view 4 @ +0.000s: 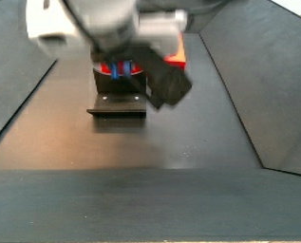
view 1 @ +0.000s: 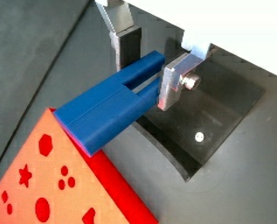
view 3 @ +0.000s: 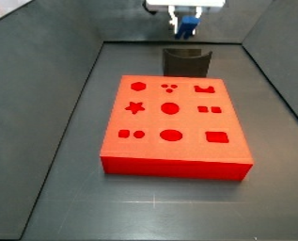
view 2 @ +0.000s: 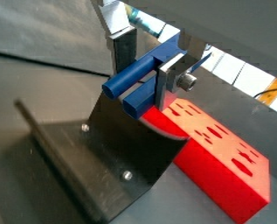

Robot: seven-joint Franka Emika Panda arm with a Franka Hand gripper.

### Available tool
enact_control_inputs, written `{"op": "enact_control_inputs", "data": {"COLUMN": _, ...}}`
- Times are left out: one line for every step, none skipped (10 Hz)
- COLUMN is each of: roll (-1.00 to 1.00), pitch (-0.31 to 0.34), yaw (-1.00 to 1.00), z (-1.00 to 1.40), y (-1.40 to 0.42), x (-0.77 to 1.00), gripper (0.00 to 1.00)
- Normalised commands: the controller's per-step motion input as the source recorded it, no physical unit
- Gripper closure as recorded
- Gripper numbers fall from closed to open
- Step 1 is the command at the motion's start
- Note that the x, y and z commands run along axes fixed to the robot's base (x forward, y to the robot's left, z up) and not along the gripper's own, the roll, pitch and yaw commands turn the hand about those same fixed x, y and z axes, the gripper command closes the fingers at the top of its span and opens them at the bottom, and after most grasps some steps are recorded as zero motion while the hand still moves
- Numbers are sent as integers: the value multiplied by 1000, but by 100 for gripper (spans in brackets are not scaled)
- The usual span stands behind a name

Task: Pick up the square-circle object. Move up. Rotate the square-circle object. Place the square-circle object on the fixture. Regrasp the square-circle object. Move to above the board. Insert the square-circle object.
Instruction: Place the square-circle object on the fixture, then regrasp the square-circle object.

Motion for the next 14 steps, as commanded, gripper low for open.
{"op": "enact_control_inputs", "data": {"roll": -562, "pitch": 14, "yaw": -132, "z": -1000, "y": 101, "x": 159, "gripper": 100}}
{"op": "enact_control_inputs", "data": {"roll": -395, "pitch": 10, "yaw": -118, "z": -1000, "y": 108, "x": 171, "gripper": 100}}
{"op": "enact_control_inputs", "data": {"roll": -195, "pitch": 13, "yaw": -94, "z": -1000, "y": 106, "x": 181, "gripper": 100}}
{"op": "enact_control_inputs", "data": {"roll": -167, "pitch": 9, "yaw": -88, "z": -1000, "y": 109, "x": 183, "gripper": 100}}
{"op": "enact_control_inputs", "data": {"roll": -151, "pitch": -1, "yaw": -81, "z": -810, "y": 96, "x": 154, "gripper": 100}}
{"op": "enact_control_inputs", "data": {"roll": -139, "pitch": -7, "yaw": -73, "z": -597, "y": 77, "x": 119, "gripper": 100}}
{"op": "enact_control_inputs", "data": {"roll": -117, "pitch": -2, "yaw": -65, "z": -470, "y": 73, "x": 92, "gripper": 100}}
{"op": "enact_control_inputs", "data": {"roll": -115, "pitch": -3, "yaw": -59, "z": -443, "y": 67, "x": 80, "gripper": 100}}
{"op": "enact_control_inputs", "data": {"roll": 0, "pitch": 0, "yaw": 0, "z": 0, "y": 0, "x": 0, "gripper": 0}}
{"op": "enact_control_inputs", "data": {"roll": -55, "pitch": 59, "yaw": -3, "z": 1000, "y": 0, "x": 0, "gripper": 0}}
{"op": "enact_control_inputs", "data": {"roll": -44, "pitch": 59, "yaw": 0, "z": 1000, "y": 4, "x": -5, "gripper": 0}}
{"op": "enact_control_inputs", "data": {"roll": -7, "pitch": 62, "yaw": -7, "z": 1000, "y": 3, "x": -21, "gripper": 0}}
{"op": "enact_control_inputs", "data": {"roll": 14, "pitch": 63, "yaw": -9, "z": 1000, "y": -2, "x": -24, "gripper": 0}}
{"op": "enact_control_inputs", "data": {"roll": 40, "pitch": 65, "yaw": -20, "z": 1000, "y": -2, "x": -31, "gripper": 0}}
